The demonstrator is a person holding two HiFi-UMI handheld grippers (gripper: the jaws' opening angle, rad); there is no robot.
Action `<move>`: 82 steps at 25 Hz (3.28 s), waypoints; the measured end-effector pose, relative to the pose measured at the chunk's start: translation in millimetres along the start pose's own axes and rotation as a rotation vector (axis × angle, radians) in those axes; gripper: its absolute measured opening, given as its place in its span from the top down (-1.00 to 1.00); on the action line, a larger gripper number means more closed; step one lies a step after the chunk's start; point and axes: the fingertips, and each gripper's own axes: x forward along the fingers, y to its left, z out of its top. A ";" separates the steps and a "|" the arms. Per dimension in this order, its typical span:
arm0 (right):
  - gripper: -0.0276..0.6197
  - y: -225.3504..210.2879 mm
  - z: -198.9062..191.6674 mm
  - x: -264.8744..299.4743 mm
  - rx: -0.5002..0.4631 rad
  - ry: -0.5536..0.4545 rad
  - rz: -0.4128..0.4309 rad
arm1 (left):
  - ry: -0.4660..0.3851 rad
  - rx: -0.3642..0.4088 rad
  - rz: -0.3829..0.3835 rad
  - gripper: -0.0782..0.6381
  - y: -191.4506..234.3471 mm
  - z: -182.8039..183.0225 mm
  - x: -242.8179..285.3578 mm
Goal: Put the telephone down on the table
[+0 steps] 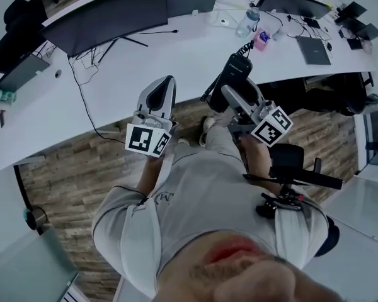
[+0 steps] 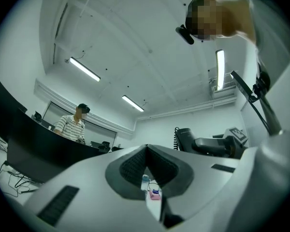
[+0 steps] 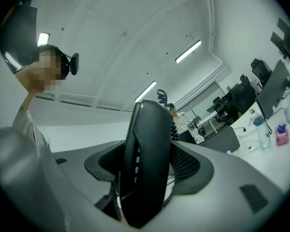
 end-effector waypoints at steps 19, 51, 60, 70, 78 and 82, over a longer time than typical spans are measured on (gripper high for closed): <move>-0.01 -19.0 -20.3 108.6 0.085 0.105 0.190 | -0.012 0.041 0.299 0.76 93.6 8.9 -28.6; -0.01 -230.5 76.2 235.4 0.168 0.063 0.257 | 0.090 0.077 0.286 0.76 157.9 -30.1 222.5; -0.01 -229.5 88.4 235.0 0.158 0.031 0.237 | 0.087 0.090 0.272 0.76 167.4 -25.4 218.8; -0.01 -223.3 52.8 259.9 0.250 0.109 0.267 | 0.065 0.091 0.284 0.76 174.3 -17.6 204.4; -0.01 -227.3 -2.3 288.8 0.297 0.217 0.317 | 0.046 0.099 0.307 0.76 179.8 -15.8 200.0; -0.01 -231.5 -33.7 299.5 0.318 0.279 0.317 | 0.043 0.101 0.319 0.76 179.5 -13.9 197.4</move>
